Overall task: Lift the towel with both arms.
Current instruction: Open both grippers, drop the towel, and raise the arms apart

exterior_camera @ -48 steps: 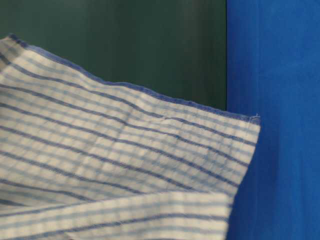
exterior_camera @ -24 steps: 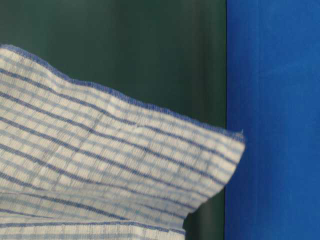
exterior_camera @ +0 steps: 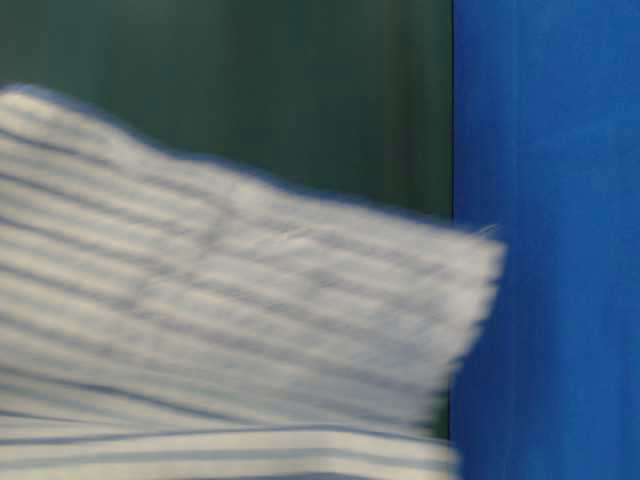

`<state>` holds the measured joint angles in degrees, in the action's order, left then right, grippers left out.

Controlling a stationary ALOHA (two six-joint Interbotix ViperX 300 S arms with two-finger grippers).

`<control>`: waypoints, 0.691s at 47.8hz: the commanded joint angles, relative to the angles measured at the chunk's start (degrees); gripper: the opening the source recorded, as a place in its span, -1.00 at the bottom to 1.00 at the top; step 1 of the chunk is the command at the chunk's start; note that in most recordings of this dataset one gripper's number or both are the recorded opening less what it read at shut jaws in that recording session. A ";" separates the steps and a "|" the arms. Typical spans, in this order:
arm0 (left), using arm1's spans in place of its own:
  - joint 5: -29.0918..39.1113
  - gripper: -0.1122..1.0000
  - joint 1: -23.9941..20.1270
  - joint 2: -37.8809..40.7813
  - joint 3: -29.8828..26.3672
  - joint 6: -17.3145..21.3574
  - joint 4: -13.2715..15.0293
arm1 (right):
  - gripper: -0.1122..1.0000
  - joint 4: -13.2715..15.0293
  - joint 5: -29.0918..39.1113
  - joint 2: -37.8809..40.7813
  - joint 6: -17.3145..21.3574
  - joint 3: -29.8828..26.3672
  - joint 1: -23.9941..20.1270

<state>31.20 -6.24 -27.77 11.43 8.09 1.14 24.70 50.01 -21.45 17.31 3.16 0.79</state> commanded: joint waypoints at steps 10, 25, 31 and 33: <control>-2.20 0.87 -0.18 -1.49 0.97 -0.09 0.00 | 0.37 0.53 -0.26 -0.97 -0.09 -0.88 -0.09; -3.52 0.87 0.26 -1.67 4.92 -0.35 0.09 | 0.38 0.53 -0.53 -0.97 0.53 0.53 -0.09; -6.42 0.87 0.35 -1.76 8.17 -0.35 0.18 | 0.38 0.53 -0.62 -0.97 0.62 2.46 -0.09; -7.38 0.87 0.44 -1.85 9.32 -0.35 0.18 | 0.37 0.53 -0.97 -0.97 0.88 3.34 -0.09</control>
<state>25.75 -6.06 -28.92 20.04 7.82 1.23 24.96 49.83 -21.36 18.02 6.06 0.79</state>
